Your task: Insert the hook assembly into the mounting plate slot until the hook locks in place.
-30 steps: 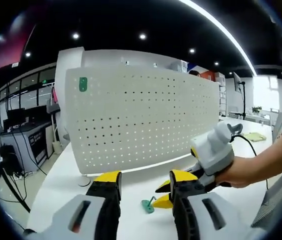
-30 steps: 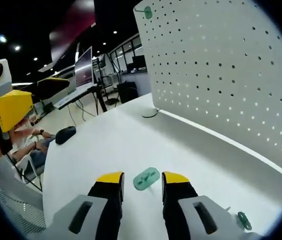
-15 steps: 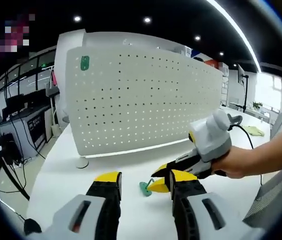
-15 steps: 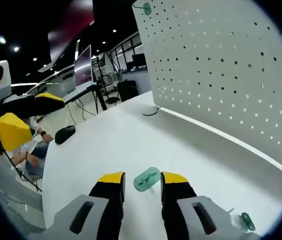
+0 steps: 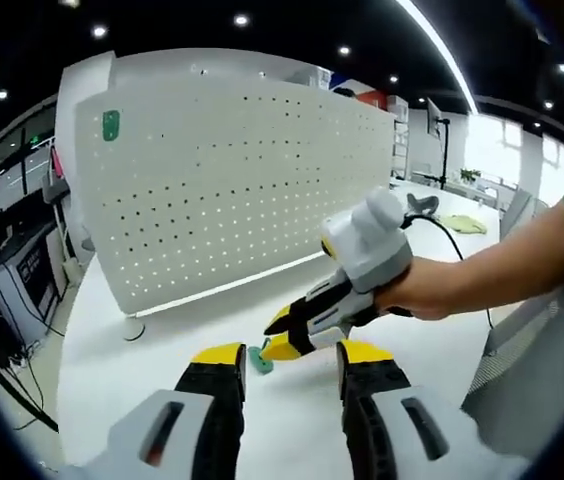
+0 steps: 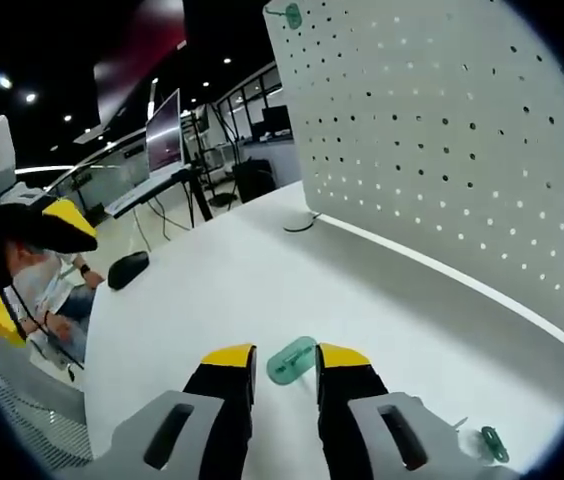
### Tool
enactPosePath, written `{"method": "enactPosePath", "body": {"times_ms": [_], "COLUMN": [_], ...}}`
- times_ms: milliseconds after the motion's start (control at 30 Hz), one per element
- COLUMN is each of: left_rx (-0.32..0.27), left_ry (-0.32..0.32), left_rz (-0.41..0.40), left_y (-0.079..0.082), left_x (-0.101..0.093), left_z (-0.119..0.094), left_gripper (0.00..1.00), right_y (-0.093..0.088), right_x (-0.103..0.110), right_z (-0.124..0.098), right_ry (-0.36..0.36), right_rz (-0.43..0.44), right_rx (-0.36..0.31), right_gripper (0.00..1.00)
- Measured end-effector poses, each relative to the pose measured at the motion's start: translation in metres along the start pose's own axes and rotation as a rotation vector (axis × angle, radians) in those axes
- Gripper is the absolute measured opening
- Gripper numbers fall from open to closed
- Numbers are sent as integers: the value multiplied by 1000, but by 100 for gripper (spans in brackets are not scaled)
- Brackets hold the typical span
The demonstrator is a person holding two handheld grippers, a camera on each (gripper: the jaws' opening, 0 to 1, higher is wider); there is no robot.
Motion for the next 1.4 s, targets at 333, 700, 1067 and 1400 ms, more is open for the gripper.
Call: {"method": "enactPosePath", "body": {"times_ms": [333,700,1067,1400], "left_rx": [42,27,35,30], "left_ry": [-59,-79,-90,-98], "left_rz": [71,58,51,49], "left_y": [7,10,6,7], "left_x": [2,2,3,1], "left_z": [-5,-4,-4,-3], "left_gripper": [38,37,34,32], "right_y": [-1,-4,-5,-1], "right_x": [-1,-4,-6,-7], "right_z": [1,-2,-2,-3], "right_ry": [11,10,3,-1], "right_rz": [5,-7,-45,-22], "right_rx": [18,27,35,18], "right_gripper": [17,10,3,8]}}
Point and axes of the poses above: the point that each gripper's makers call its tool centre point, and the gripper's own axes: z roughly forward along the fingers, x roughly to its left, y roughly out of its top, the point moved 7 cm from there along -z, roughly backward along the fingers, and after that the axes turned 13 degrees about -z, right-handed, at the moved point
